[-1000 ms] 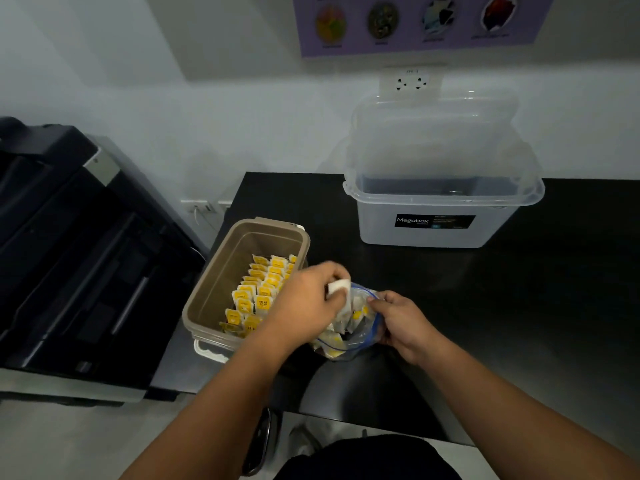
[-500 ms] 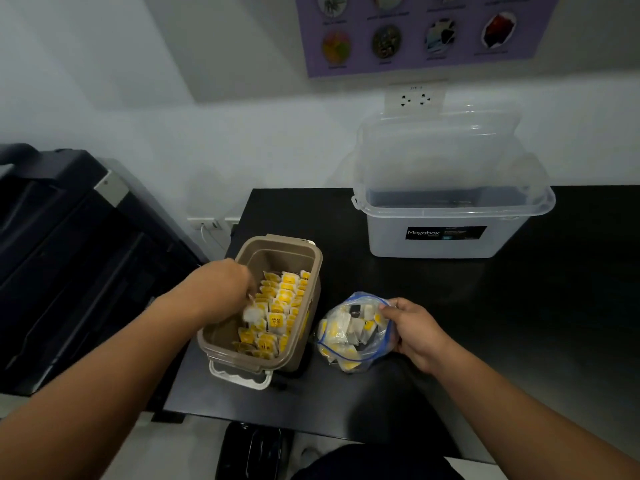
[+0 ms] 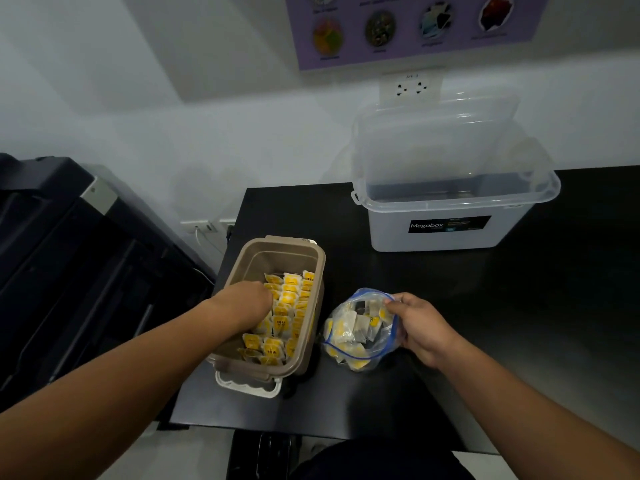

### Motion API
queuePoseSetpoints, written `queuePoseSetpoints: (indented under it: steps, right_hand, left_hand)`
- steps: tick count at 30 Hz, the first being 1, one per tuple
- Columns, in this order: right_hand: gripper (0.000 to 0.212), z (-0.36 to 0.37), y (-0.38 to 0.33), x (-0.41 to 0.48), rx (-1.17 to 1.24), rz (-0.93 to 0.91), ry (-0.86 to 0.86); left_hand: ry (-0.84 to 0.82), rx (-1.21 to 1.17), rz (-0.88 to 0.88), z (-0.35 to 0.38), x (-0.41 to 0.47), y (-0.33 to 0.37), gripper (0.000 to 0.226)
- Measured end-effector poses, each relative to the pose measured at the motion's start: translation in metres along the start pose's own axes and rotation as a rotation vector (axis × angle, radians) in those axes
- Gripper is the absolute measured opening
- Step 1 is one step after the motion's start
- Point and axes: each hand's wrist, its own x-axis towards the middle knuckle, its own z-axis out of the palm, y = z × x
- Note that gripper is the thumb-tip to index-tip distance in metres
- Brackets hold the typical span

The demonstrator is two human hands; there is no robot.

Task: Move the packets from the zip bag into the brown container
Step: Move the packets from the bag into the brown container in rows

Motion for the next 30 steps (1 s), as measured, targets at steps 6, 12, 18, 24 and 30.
queuePoseSetpoints:
  steps: [6,12,18,24,30]
  right_hand:
    - [0.017,0.000,-0.001,0.003,0.005,0.014,0.012]
    - [0.018,-0.001,0.001,0.006,0.012,0.016,0.003]
    - [0.019,-0.003,-0.001,0.007,0.005,0.019,-0.011]
    - [0.020,-0.003,-0.003,0.006,-0.018,0.004,-0.028]
    - [0.020,-0.005,-0.003,0.005,0.000,0.012,-0.055]
  left_hand:
    - [-0.140,-0.049,0.056,0.008,0.014,0.001,0.013]
    - [-0.265,-0.175,0.044,0.008,0.014,0.002,0.029]
    - [-0.366,-0.233,0.019,0.008,0.014,0.002,0.040]
    - [-0.347,-0.269,0.025,-0.014,0.005,-0.007,0.049]
    - [-0.018,-0.428,-0.040,-0.065,-0.024,-0.016,0.036]
